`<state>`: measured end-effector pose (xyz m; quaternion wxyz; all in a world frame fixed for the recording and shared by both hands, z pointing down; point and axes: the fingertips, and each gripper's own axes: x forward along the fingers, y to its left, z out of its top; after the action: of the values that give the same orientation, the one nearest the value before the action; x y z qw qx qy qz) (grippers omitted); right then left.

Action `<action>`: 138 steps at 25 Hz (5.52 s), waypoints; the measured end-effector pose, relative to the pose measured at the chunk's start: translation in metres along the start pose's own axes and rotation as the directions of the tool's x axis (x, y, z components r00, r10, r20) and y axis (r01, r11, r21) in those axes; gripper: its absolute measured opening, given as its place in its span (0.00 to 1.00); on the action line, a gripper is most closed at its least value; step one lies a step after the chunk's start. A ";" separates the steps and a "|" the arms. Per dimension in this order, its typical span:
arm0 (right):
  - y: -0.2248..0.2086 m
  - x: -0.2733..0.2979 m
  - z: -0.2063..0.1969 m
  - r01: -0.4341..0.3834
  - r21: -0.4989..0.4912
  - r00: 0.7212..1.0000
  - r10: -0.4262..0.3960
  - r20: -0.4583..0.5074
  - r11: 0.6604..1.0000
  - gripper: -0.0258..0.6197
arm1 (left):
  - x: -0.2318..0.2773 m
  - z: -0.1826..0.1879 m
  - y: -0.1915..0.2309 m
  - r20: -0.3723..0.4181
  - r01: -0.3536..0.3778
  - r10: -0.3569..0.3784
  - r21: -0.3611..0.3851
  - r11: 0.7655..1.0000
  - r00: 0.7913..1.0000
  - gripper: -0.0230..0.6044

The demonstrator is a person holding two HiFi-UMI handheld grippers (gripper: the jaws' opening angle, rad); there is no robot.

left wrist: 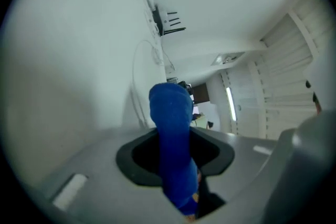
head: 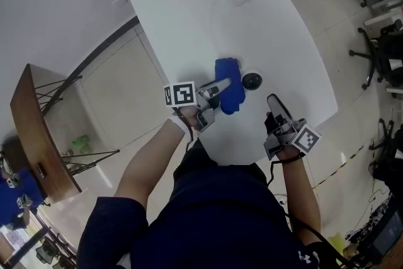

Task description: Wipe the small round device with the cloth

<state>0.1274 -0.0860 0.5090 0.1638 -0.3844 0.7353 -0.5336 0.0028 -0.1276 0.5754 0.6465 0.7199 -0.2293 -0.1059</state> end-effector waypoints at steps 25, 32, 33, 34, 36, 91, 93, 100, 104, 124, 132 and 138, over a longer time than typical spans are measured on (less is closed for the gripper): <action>-0.002 -0.030 -0.025 0.039 0.016 0.999 -0.039 0.035 0.999 0.23 | 0.010 -0.035 -0.062 0.205 -0.326 0.371 0.896 0.301 0.906 0.27; -0.006 -0.032 -0.031 0.050 0.022 0.998 -0.051 0.036 0.999 0.23 | 0.031 -0.111 -0.005 0.053 0.192 0.578 0.915 -0.355 0.814 0.27; -0.006 -0.032 -0.032 0.052 0.026 0.998 -0.053 0.036 0.998 0.23 | 0.031 -0.118 0.009 0.043 0.283 0.626 0.867 -0.411 0.779 0.27; -0.007 -0.032 -0.033 0.054 0.029 0.998 -0.055 0.037 0.998 0.23 | 0.031 -0.122 0.021 0.043 0.366 0.669 0.810 -0.458 0.742 0.27; -0.007 -0.032 -0.033 0.058 0.031 0.997 -0.059 0.040 0.998 0.23 | 0.033 -0.128 0.035 0.045 0.485 0.728 0.718 -0.500 0.684 0.27; -0.030 -0.046 -0.029 0.087 0.067 0.993 -0.091 0.071 0.994 0.22 | 0.037 -0.124 0.016 -0.038 0.390 0.706 0.854 -0.344 0.707 0.27; -0.031 -0.047 -0.028 0.080 0.065 0.994 -0.084 0.071 0.995 0.22 | 0.040 -0.128 0.024 -0.056 0.430 0.742 0.843 -0.323 0.668 0.27; -0.030 -0.048 -0.026 0.073 0.073 0.993 -0.080 0.088 0.995 0.22 | 0.052 -0.115 0.006 -0.109 0.379 0.769 0.907 -0.182 0.630 0.27; -0.031 -0.053 -0.025 0.082 0.067 0.992 -0.087 0.089 0.994 0.22 | 0.053 -0.104 -0.043 -0.253 0.167 0.647 0.967 0.193 0.719 0.27; -0.041 -0.050 -0.027 0.120 0.082 0.987 -0.128 0.097 0.989 0.19 | 0.051 0.043 -0.060 -0.632 0.166 0.026 0.242 0.956 0.775 0.26; -0.046 -0.052 -0.023 0.136 0.104 0.984 -0.146 0.101 0.985 0.19 | 0.051 0.028 -0.001 -0.707 0.059 0.149 0.261 0.963 0.691 0.26; -0.044 -0.045 -0.018 0.117 0.090 0.988 -0.125 0.094 0.989 0.19 | 0.050 0.022 0.015 -0.648 0.007 0.487 0.604 0.797 0.585 0.26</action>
<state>0.1628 -0.0467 0.5484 0.1835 -0.4473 0.6782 -0.5534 0.0332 -0.1712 0.5944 0.4542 0.8047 -0.0464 0.3795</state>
